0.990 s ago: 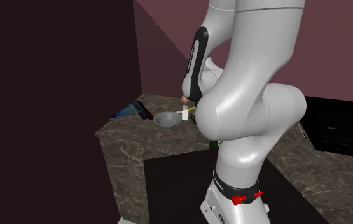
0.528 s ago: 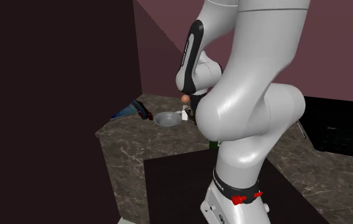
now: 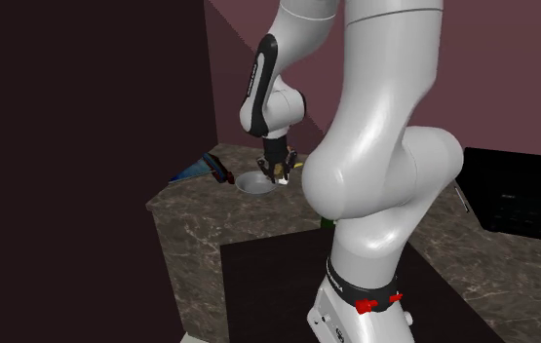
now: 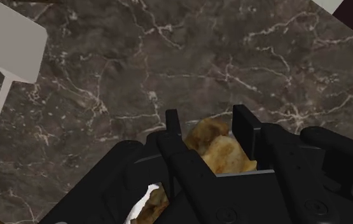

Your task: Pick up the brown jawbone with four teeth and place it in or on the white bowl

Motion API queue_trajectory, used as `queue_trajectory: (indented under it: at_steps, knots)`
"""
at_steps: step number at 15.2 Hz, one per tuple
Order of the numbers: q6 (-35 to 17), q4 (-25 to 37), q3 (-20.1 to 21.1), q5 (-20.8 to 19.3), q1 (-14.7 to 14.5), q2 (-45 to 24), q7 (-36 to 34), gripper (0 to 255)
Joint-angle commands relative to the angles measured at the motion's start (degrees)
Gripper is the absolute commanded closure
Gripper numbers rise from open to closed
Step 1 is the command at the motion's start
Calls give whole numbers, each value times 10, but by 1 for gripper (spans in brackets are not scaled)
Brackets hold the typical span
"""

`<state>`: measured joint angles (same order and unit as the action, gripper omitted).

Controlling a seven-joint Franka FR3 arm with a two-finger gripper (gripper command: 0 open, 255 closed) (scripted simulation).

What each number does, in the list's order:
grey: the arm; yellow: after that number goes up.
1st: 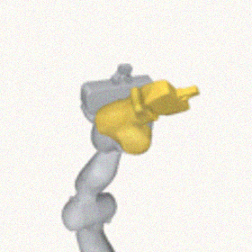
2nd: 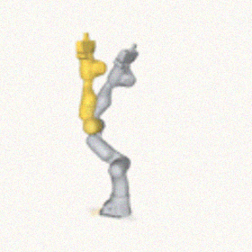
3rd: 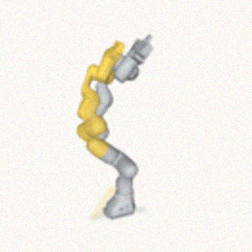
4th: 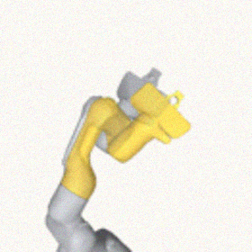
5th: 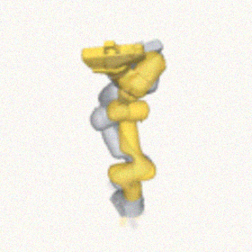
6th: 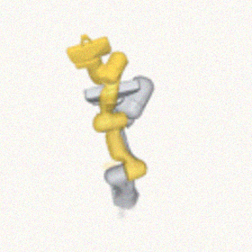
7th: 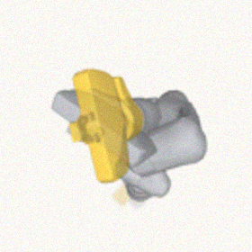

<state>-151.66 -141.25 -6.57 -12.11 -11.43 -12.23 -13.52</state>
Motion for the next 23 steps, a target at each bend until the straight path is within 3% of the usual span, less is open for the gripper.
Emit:
queue_trajectory:
  at_steps: [1, 5, 16, 23]
  knots:
    - [13, 39, 10, 7, -12, -28, -15, 255]
    - [45, 118, 24, 18, -29, -78, -34, 255]
    - [-22, 131, 20, 11, -30, -158, -47, 255]
    - [-22, 131, 20, 11, -30, -158, -47, 255]
